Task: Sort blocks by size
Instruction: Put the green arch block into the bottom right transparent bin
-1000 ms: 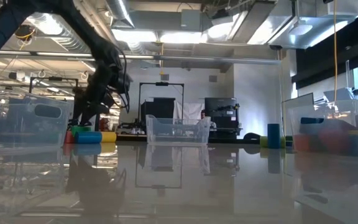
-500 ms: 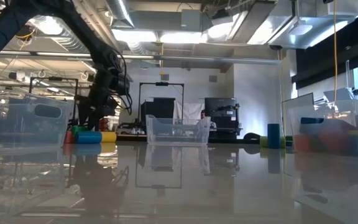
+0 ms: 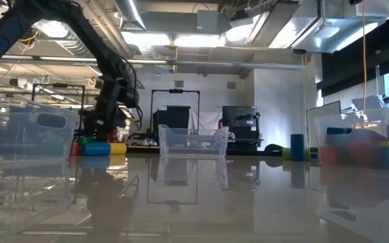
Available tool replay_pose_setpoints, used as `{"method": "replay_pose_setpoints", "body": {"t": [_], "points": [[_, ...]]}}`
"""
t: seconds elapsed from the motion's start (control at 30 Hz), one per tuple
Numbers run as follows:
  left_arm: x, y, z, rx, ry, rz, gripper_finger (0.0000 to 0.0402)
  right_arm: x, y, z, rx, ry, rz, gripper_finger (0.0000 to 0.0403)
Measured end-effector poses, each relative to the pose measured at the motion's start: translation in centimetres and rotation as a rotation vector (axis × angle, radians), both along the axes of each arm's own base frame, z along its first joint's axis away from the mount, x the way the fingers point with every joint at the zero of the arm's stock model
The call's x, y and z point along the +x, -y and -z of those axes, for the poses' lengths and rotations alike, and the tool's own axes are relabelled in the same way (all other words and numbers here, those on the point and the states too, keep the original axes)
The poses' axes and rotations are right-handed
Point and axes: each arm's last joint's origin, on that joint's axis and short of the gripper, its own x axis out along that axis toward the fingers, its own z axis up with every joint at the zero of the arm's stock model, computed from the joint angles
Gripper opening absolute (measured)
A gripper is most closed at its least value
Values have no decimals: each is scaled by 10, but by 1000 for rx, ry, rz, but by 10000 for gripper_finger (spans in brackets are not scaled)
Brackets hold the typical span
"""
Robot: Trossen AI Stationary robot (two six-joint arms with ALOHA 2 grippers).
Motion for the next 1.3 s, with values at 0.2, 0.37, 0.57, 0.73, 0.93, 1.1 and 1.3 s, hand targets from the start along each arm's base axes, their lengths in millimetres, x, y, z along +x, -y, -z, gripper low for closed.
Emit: {"method": "replay_pose_setpoints", "body": {"t": [0.2, 0.37, 0.57, 0.73, 0.93, 1.1, 1.3], "points": [[-4, 8, 11, -44, -32, 27, 202, 0, 0, 0, 3, -7, -16, 40], [-4, 10, 9, -40, -20, 27, 149, 0, 0, 0, -5, -9, -16, 40], [-1, 12, 5, -34, -11, 55, 98, 0, 0, 1, -12, -13, -16, 40], [3, 15, -1, -19, -8, 80, 70, 0, 0, 1, -14, -15, -16, 40], [15, 26, -20, 34, 20, 144, 47, -1, 0, 2, -27, -30, -16, 40], [30, 43, -48, 113, 66, 213, 44, -1, 0, 2, -27, -30, -16, 40], [51, 83, -94, 243, 158, 331, 49, -1, 0, 2, -25, -29, -16, 40]]}}
